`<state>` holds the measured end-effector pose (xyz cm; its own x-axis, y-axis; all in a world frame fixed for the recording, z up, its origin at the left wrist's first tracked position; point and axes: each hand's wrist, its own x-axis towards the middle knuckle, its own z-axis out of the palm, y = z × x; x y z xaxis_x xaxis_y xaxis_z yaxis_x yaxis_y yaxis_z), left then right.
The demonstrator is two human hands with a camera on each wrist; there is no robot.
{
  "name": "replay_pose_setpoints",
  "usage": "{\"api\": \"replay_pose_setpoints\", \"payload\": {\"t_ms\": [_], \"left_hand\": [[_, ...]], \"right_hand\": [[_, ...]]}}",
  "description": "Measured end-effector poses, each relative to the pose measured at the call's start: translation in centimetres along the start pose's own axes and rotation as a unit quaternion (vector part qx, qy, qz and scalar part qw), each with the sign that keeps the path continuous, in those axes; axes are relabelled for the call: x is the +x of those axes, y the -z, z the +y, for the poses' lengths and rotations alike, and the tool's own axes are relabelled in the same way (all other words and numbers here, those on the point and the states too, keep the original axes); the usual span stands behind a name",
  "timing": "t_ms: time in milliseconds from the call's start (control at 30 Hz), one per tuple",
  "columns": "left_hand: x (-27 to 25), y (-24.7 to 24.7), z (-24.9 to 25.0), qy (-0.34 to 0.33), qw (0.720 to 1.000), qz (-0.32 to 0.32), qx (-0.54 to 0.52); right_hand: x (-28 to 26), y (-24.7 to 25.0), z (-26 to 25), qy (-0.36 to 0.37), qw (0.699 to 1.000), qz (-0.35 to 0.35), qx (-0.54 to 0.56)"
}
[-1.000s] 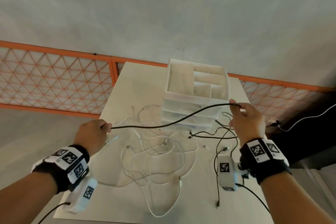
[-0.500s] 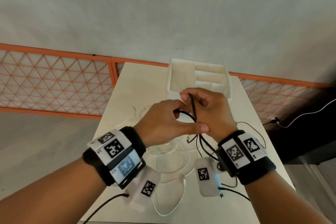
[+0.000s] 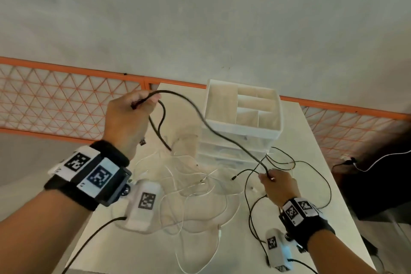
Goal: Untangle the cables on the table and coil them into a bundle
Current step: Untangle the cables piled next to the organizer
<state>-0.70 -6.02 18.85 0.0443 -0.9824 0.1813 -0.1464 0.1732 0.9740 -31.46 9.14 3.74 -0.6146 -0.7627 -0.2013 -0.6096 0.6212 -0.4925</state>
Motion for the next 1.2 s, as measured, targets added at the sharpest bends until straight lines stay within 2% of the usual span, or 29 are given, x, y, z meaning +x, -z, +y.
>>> {"api": "replay_pose_setpoints", "payload": {"t_ms": [133,200,300,400,500,567,633,700,800,933,1033,1100,1167,1200], "left_hand": [[0.3,1.3,-1.2,0.068,0.996,0.037,0.047],[0.2,1.8,-1.9,0.100,0.991,0.058,0.072],[0.0,2.4,-3.1,0.119,0.987,0.063,0.088],[-0.2,2.3,-4.2,0.137,0.984,0.029,0.107],[-0.4,2.2,-5.2,0.175,0.977,0.000,0.122],[-0.3,2.3,-5.7,0.193,0.975,-0.003,0.114],[0.0,2.3,-5.9,0.192,0.976,0.009,0.100],[0.7,2.0,-5.7,0.156,0.983,0.022,0.093],[2.4,0.8,-4.6,0.077,0.989,0.030,0.124],[5.4,-1.7,-3.2,0.010,0.985,0.014,0.174],[7.2,-3.2,-4.2,0.020,0.979,-0.040,0.198],[7.7,-3.6,-5.9,0.051,0.964,-0.108,0.239],[7.1,-3.7,-7.7,0.082,0.929,-0.199,0.301],[6.5,-3.7,-8.5,0.088,0.903,-0.243,0.343]], "right_hand": [[0.0,1.2,-1.1,-0.006,0.998,-0.044,0.040],[-0.6,2.5,-3.3,0.015,0.988,-0.116,0.096],[-2.4,3.4,-7.3,0.101,0.953,-0.239,0.154],[-3.7,1.7,-11.0,0.149,0.926,-0.319,0.135],[-4.2,-1.7,-13.4,0.156,0.920,-0.360,0.017],[-3.8,-4.3,-13.8,0.167,0.918,-0.356,-0.051],[-2.6,-6.1,-14.1,0.172,0.931,-0.318,-0.049],[-1.4,-6.0,-15.1,0.153,0.949,-0.274,0.031],[0.1,-4.3,-16.5,0.187,0.953,-0.216,0.096],[0.9,-3.5,-15.5,0.188,0.952,-0.219,0.104],[0.5,-3.6,-13.1,0.173,0.952,-0.246,0.055],[0.0,-4.0,-11.2,0.160,0.952,-0.261,0.020],[-0.5,-4.8,-9.2,0.149,0.949,-0.277,-0.020],[-0.7,-5.2,-8.3,0.140,0.947,-0.287,-0.033]]}}
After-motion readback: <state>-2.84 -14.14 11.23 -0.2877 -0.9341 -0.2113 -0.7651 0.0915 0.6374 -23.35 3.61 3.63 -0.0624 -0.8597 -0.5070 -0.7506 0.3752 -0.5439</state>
